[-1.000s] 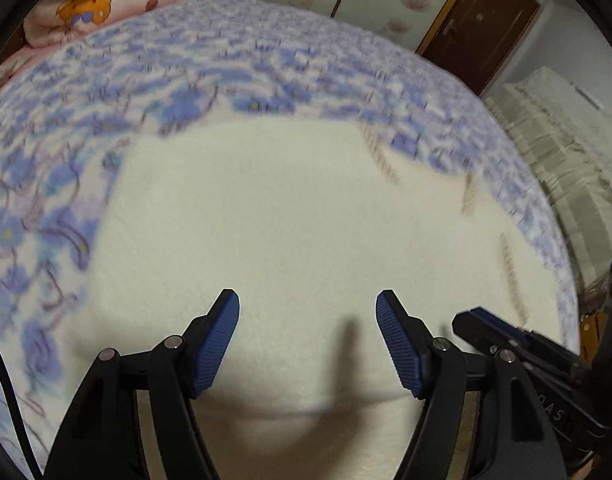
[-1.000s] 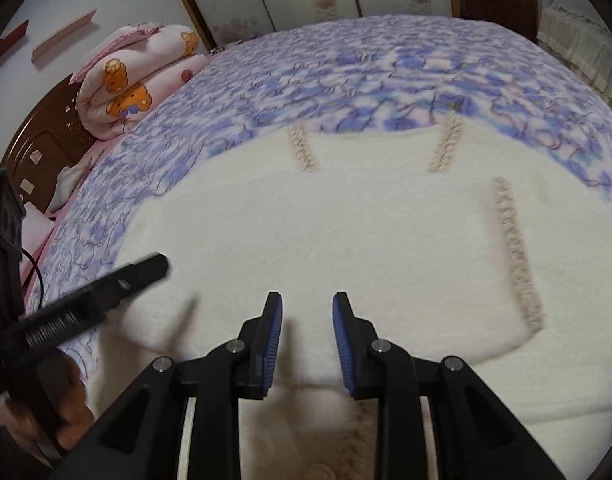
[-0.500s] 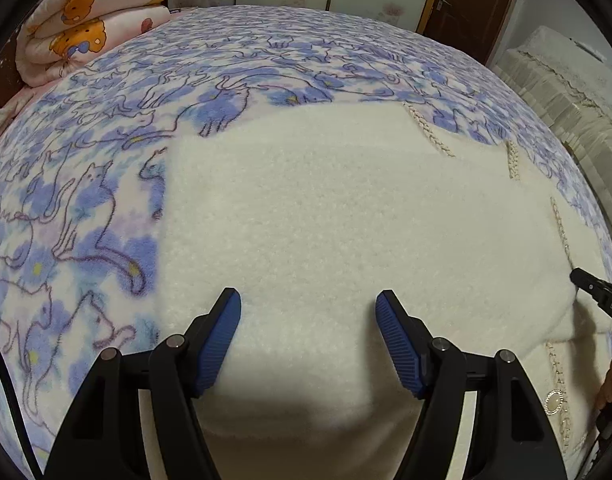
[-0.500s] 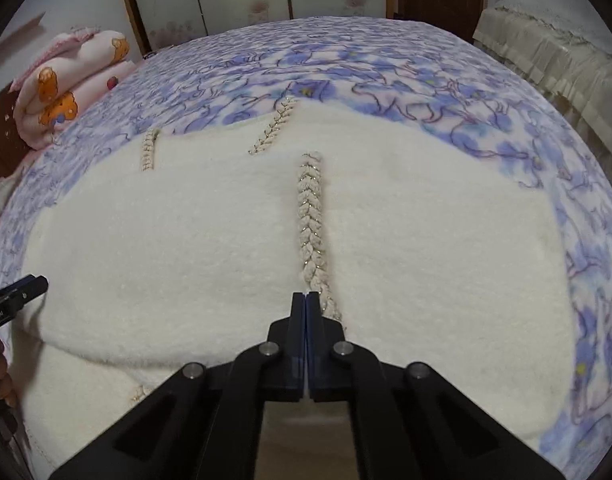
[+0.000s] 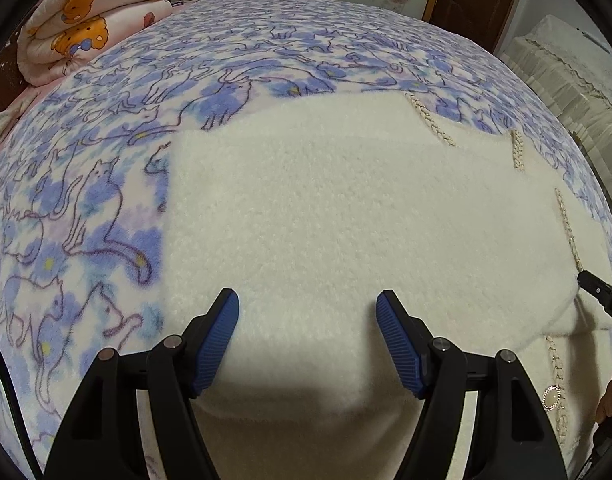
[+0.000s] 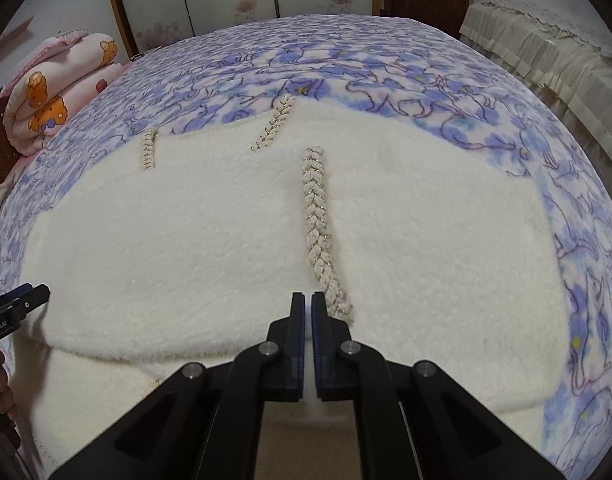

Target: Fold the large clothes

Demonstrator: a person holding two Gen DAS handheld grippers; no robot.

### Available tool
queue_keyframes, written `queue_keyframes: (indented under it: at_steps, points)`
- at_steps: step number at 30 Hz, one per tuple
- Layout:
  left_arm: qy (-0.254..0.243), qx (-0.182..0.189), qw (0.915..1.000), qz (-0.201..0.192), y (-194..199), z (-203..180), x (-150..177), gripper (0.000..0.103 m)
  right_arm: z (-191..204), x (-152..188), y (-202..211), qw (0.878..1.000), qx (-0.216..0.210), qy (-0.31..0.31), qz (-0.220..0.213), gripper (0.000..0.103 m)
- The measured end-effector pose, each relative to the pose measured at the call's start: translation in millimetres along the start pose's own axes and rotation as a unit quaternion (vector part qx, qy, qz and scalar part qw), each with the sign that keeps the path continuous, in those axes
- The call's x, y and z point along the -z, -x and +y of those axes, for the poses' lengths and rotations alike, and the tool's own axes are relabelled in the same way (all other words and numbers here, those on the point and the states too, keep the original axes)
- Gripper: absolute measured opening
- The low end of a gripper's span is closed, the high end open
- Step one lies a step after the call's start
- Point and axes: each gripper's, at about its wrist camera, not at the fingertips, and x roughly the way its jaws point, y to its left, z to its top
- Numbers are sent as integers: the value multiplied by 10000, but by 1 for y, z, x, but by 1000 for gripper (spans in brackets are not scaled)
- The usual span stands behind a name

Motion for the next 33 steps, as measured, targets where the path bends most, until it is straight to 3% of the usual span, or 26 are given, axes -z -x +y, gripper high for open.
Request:
queue_keyframes:
  at_steps: [13,23,33]
  points:
    - [65,217,9997,66,46,-8,23,70,-3,28,38,9986,-307,-388,169,4]
    - [160,479,9987,-30,108,-16,80,70,-5,75,84,9976,-439,-506,184,4]
    - [120,273,9991,-299,179,-2,131,70,-10,102,154,9981,-552,-231,-112,6]
